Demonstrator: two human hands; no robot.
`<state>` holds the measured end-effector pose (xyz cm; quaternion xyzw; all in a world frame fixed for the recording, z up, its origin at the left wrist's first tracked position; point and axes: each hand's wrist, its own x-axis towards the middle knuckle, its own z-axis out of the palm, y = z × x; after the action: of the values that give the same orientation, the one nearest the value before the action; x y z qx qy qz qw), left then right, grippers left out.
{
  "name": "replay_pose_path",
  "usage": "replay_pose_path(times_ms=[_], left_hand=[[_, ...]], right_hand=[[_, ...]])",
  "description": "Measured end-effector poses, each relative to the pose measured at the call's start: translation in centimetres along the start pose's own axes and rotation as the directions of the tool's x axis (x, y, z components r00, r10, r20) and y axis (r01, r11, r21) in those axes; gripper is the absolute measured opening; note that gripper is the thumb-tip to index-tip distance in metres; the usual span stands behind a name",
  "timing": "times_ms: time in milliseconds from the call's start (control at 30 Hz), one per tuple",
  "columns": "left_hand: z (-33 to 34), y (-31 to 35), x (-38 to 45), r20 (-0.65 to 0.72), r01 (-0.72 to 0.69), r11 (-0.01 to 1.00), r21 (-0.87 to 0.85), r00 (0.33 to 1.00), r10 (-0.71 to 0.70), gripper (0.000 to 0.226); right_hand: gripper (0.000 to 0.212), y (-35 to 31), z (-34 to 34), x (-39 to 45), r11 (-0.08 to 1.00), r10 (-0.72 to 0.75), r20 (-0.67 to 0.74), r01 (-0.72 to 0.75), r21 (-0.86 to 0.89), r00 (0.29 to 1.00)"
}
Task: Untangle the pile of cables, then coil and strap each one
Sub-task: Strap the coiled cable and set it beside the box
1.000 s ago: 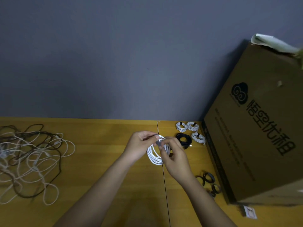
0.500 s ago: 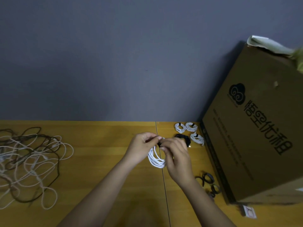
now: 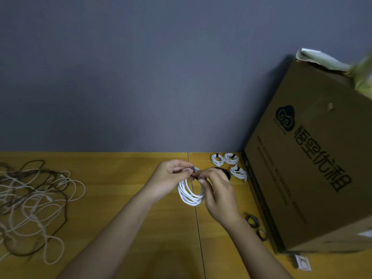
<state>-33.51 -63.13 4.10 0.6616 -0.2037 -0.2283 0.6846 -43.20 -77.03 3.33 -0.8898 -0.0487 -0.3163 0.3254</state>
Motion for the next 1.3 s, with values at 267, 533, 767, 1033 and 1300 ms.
replay_pose_path(times_ms=[267, 533, 767, 1033, 1300], left_hand=[[1.1, -0.3, 0.2, 0.033, -0.073, 0.986, 0.149, 0.997, 0.069, 0.018], [1.5, 0.2, -0.2, 0.091, -0.126, 0.977, 0.173, 0.990, 0.111, 0.023], [1.3, 0.2, -1.0, 0.051, -0.158, 0.972, 0.172, 0.987, 0.152, 0.048], [1.2, 0.5, -1.8, 0.062, -0.318, 0.899, 0.301, 0.947, 0.314, 0.038], [1.1, 0.9, -0.9, 0.046, -0.358, 0.849, 0.389, 0.928, 0.370, 0.027]], right_hand=[[0.014, 0.1, -1.0, 1.1, 0.997, 0.044, -0.029, -0.046, -0.067, 0.999], [0.011, -0.2, -1.6, 3.1, 0.900, 0.393, 0.107, -0.406, 0.161, 0.913], [0.007, -0.7, -1.7, 3.2, 0.741, 0.543, 0.184, -0.570, 0.355, 0.819], [0.005, -0.7, -2.1, 2.7, 0.419, 0.621, 0.344, -0.669, 0.614, 0.705], [0.019, -0.9, -1.0, 0.2, 0.639, 0.518, 0.135, -0.487, 0.596, 0.845]])
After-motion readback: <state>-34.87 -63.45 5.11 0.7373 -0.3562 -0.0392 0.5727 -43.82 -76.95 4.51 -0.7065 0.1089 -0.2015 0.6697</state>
